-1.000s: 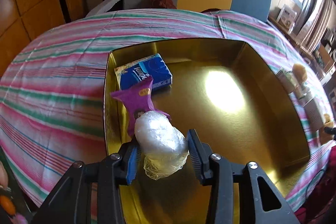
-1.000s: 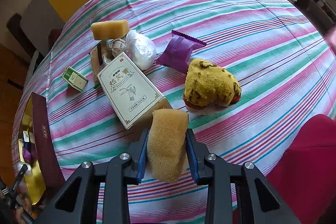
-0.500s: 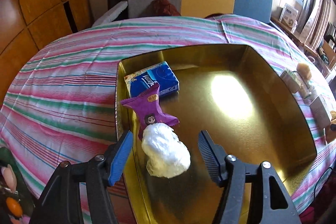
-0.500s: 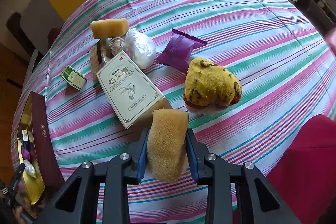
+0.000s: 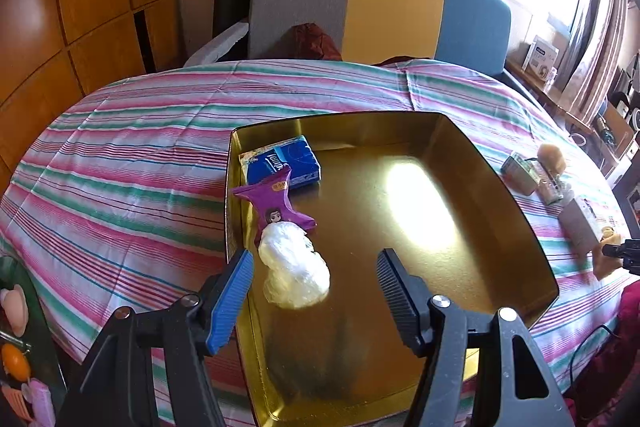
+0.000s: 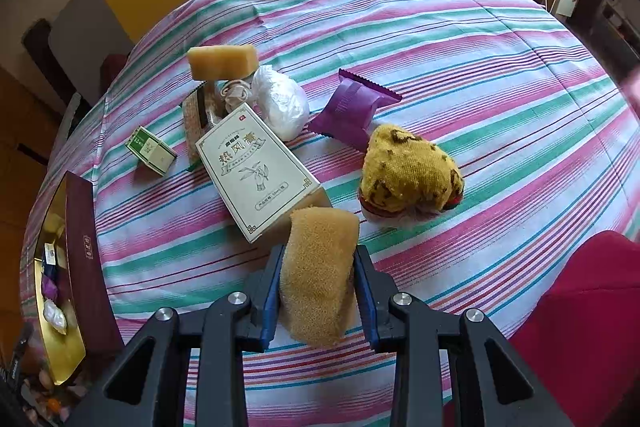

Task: Organize objects
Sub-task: 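Carry the tan sponge into the tray beside the white ball and release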

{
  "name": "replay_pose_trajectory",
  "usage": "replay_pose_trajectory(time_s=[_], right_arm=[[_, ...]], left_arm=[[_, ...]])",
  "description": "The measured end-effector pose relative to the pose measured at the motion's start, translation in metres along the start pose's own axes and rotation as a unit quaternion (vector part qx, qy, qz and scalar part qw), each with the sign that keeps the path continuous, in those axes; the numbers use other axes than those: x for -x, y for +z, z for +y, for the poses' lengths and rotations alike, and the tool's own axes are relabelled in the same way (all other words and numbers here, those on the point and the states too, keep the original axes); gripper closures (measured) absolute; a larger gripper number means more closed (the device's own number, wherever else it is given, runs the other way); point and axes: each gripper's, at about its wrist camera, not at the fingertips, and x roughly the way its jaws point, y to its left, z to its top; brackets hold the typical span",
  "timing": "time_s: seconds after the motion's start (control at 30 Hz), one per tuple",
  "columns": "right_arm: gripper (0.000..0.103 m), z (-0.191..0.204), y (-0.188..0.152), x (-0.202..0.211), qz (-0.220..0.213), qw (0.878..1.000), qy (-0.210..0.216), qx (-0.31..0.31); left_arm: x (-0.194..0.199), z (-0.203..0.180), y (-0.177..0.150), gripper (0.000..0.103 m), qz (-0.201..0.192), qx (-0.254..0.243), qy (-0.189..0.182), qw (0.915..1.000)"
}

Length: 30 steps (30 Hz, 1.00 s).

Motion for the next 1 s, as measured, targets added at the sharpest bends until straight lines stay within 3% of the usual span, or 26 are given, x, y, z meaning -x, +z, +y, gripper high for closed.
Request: replay_pose_trajectory(time_s=[0.7, 0.83, 1.0], right_arm=[[0.071, 0.001, -0.016, 0.054, -0.085, 0.996, 0.035, -0.001], [0.071, 0.035, -0.016, 0.080, -0.110, 0.991, 0.070, 0.039], [0.070, 0.121, -0.028, 0.089, -0.100, 0.974, 0.147, 0.142]], left_arm=[[0.007, 0.019, -0.011, 0.038, 0.004, 0.041, -0.014, 0.9991], [0.009, 0.044, -0.014, 0.038, 0.013, 0.082, -0.013, 0.9965], [0.013, 0.074, -0.024, 0.038, 0.020, 0.119, -0.004, 0.9927]])
